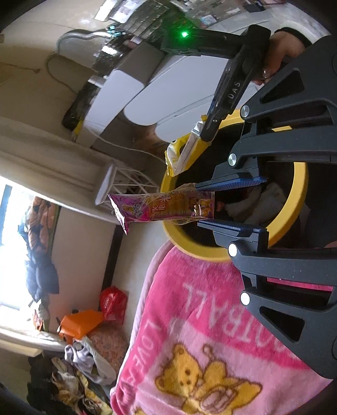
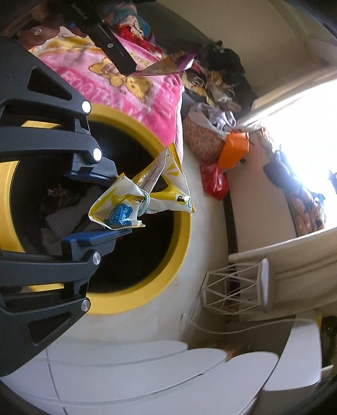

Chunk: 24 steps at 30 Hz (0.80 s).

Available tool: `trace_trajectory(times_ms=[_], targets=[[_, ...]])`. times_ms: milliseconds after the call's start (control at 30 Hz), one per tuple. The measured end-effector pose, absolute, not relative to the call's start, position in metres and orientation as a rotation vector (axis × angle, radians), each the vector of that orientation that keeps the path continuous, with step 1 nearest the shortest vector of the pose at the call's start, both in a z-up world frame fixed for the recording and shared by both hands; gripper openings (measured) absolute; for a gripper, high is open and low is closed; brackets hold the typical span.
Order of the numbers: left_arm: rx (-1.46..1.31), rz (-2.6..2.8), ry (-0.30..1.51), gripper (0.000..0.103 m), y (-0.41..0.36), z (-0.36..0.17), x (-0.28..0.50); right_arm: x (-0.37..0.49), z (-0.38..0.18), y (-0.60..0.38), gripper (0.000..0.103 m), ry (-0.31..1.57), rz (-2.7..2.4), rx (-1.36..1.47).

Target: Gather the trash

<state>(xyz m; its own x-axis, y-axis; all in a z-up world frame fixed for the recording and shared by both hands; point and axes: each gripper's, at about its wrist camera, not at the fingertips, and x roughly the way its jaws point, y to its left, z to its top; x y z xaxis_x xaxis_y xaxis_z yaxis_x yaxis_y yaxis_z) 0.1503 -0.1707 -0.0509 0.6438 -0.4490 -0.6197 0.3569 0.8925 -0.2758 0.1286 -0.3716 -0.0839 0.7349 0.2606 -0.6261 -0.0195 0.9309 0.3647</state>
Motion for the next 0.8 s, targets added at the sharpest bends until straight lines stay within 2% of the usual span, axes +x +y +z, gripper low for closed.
trace_trajectory(times_ms=[267,300,367,400,467,533,700,800], targets=[[-0.088,-0.506,0.805,0.017,-0.194,-0.072,0.159,0.123,-0.091,-0.378,0.034,0.742,0.141,0.372],[-0.081,-0.508,0.806,0.021,-0.197,-0.073,0.16,0.122,-0.09,-0.378,0.037,0.738,0.137,0.374],[-0.075,-0.504,0.806,0.04,-0.2,-0.074,0.161,0.119,-0.09,-0.381,0.05,0.732,0.13,0.38],[-0.084,-0.505,0.804,0.049,-0.199,-0.074,0.161,0.116,-0.088,-0.382,0.051,0.726,0.126,0.381],[-0.097,-0.503,0.795,0.057,-0.196,-0.072,0.159,0.113,-0.087,-0.383,0.058,0.715,0.125,0.373],[-0.106,-0.489,0.787,0.075,-0.191,-0.069,0.157,0.11,-0.085,-0.384,0.065,0.708,0.117,0.366],[-0.127,-0.464,0.764,0.092,-0.178,-0.062,0.148,0.097,-0.079,-0.38,0.076,0.669,0.107,0.328],[-0.136,-0.446,0.749,0.092,-0.168,-0.057,0.143,0.09,-0.072,-0.373,0.084,0.638,0.116,0.304]])
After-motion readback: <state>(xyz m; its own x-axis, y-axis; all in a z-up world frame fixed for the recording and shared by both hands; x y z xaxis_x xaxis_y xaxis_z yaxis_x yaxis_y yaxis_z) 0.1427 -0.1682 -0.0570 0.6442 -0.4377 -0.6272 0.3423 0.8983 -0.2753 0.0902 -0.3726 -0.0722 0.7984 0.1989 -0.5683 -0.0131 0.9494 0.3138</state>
